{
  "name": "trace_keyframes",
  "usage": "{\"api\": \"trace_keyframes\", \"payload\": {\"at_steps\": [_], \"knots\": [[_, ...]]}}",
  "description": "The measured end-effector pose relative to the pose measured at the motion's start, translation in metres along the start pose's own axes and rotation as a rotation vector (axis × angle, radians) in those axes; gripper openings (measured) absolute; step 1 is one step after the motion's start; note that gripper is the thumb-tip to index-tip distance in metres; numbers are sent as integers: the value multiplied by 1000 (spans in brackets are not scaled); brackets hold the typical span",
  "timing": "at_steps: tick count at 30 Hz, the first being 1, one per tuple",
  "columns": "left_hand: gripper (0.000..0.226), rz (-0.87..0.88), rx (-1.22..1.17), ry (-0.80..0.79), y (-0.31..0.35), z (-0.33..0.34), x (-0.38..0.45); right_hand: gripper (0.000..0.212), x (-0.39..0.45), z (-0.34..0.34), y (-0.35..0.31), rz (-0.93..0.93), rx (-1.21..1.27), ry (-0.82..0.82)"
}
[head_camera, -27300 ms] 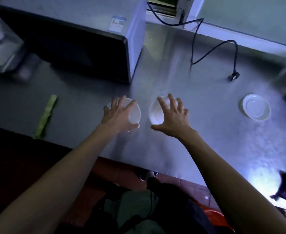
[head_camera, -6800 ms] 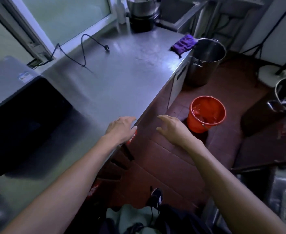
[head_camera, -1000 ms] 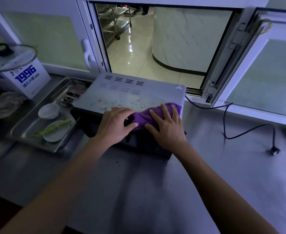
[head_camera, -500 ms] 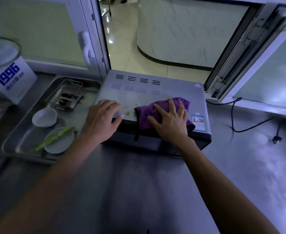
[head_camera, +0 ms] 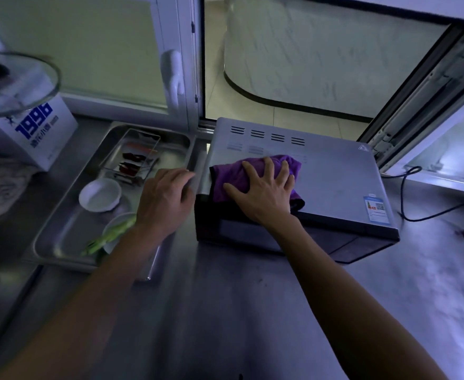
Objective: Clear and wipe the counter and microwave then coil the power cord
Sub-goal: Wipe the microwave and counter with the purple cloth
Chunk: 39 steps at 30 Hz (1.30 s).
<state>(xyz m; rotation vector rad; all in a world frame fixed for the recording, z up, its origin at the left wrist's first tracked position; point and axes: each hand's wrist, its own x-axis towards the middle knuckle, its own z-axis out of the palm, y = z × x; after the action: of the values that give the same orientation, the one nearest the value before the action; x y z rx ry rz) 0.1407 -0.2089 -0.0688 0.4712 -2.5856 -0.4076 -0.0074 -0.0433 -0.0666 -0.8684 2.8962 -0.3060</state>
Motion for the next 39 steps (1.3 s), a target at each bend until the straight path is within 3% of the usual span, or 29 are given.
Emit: {"api": "trace_keyframes", "payload": {"at_steps": [14, 18, 27, 39], "knots": [[32, -15, -74, -137, -13, -3, 6, 83, 47, 8, -28, 18, 8, -18], [26, 20, -73, -97, -6, -6, -2, 82, 27, 7, -16, -44, 18, -27], [24, 61, -46, -46, 43, -5, -13, 79, -28, 0, 31, -113, 14, -9], [28, 146, 34, -123, 155, 29, -21, 70, -76, -30, 147, -4, 40, 27]]}}
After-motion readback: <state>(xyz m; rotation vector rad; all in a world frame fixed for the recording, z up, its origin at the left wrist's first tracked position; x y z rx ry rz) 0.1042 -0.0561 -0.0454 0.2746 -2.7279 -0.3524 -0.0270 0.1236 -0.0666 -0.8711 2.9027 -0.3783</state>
